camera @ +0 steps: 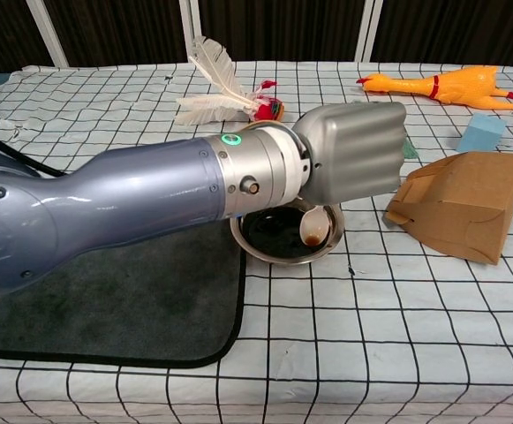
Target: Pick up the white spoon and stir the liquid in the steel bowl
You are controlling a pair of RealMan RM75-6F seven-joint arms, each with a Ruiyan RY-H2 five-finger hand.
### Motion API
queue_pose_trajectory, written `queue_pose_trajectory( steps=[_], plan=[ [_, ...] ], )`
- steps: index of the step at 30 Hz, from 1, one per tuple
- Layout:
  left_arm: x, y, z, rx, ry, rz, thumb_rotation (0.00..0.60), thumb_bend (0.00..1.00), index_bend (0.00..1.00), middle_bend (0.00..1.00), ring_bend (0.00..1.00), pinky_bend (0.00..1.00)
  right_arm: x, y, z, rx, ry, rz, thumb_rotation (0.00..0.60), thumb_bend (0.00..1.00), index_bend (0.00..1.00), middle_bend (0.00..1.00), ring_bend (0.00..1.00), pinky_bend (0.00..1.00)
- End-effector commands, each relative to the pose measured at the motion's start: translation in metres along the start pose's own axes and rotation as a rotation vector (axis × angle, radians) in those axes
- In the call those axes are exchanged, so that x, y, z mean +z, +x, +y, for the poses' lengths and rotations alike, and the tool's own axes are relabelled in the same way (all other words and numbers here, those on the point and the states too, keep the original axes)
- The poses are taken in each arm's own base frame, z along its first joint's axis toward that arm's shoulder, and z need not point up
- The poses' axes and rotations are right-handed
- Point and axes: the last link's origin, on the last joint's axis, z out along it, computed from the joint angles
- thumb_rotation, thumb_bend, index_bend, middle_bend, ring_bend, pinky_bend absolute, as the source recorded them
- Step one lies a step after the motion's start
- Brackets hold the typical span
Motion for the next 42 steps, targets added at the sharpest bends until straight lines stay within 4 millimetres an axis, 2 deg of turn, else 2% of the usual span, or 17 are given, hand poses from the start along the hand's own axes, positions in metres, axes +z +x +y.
queue_pose_trajectory(
  steps=[1,15,23,34,42],
  plan=[
    [-0.005,0.001,0.002,-0.013,-0.010,0.004,0.600,0.51,0.73,1.00,1.00,0.94,0.000,0.001,0.000,0.001,-0.001,0.002,0.600,0.21,0.00,0.09,0.14,0.26],
    [-0.026,0.007,0.000,-0.014,-0.027,0.037,0.600,0.51,0.74,1.00,1.00,0.94,0.000,0.001,0.000,0.006,-0.002,0.007,0.600,0.21,0.00,0.09,0.14,0.26],
    [-0.040,-0.008,0.001,-0.003,-0.040,-0.011,0.600,0.51,0.74,1.00,1.00,0.94,0.000,0.001,0.001,0.005,-0.007,0.007,0.600,0.21,0.00,0.09,0.14,0.26],
    [-0.045,-0.025,0.000,0.029,-0.051,-0.052,0.600,0.51,0.74,1.00,1.00,0.94,0.001,-0.002,0.001,0.003,-0.008,-0.005,0.600,0.21,0.00,0.09,0.14,0.26],
    [-0.036,-0.035,-0.005,0.042,-0.025,-0.077,0.600,0.51,0.74,1.00,1.00,0.94,0.002,-0.003,0.002,0.012,-0.015,-0.005,0.600,0.21,0.00,0.09,0.14,0.26]
  ],
)
